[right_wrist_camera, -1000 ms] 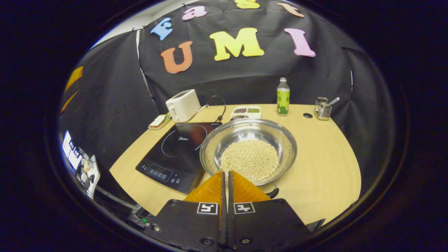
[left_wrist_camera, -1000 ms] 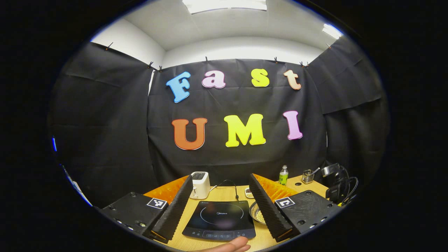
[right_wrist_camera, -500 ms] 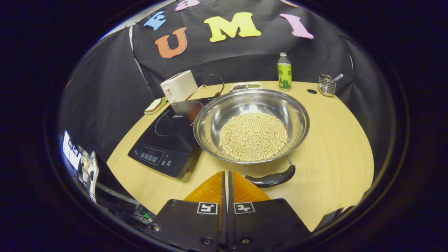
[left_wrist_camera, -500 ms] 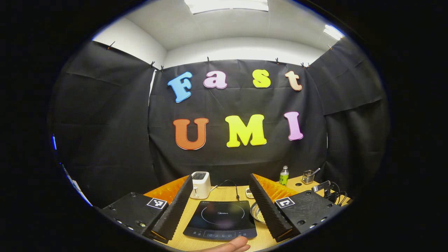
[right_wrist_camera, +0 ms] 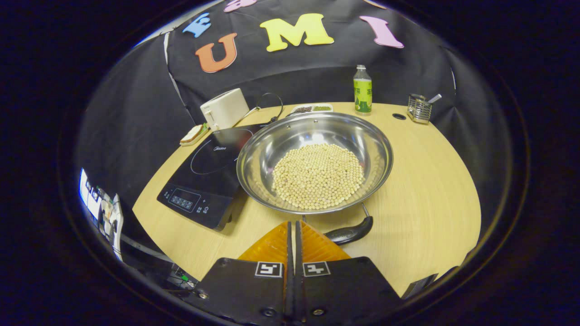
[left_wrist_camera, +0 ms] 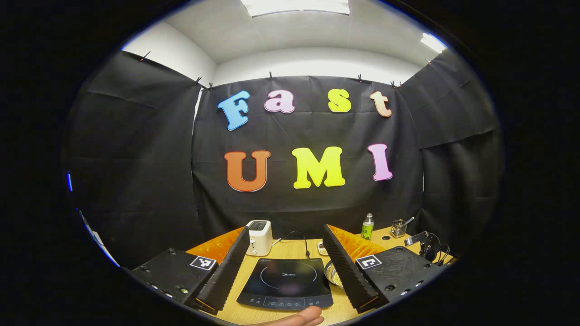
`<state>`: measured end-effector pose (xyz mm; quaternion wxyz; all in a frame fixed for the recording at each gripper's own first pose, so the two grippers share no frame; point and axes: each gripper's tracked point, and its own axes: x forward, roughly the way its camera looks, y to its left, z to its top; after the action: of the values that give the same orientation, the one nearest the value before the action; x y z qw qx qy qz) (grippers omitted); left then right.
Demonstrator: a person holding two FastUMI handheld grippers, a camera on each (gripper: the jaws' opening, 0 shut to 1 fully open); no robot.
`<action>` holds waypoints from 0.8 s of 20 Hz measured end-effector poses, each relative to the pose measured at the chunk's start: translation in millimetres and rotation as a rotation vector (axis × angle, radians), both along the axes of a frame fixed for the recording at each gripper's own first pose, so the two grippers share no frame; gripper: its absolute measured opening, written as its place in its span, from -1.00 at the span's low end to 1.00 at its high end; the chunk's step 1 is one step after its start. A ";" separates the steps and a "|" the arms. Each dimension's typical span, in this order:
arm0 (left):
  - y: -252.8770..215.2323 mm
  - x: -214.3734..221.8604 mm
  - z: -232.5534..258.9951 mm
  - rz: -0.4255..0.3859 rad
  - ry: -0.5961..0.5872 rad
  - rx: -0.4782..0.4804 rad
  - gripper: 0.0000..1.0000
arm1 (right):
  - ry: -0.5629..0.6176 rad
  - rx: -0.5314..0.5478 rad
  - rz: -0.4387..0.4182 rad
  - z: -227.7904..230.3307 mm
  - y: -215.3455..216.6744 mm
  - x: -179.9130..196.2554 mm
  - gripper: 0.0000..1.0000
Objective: First push the handle of the pot to place it horizontally, then grasp the pot with both hands and set it on the induction cooktop.
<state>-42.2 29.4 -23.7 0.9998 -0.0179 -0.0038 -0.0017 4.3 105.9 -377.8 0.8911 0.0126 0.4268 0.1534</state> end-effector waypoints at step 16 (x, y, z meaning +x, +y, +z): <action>-29.4 24.8 11.7 -0.041 -0.029 0.005 0.92 | 0.010 -0.028 0.137 3.1 -43.1 17.1 -0.93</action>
<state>-17.5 0.0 -12.0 0.9995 -0.0152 -0.0178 -0.0225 21.3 62.7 -374.7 0.8764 -0.0284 0.4334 0.2081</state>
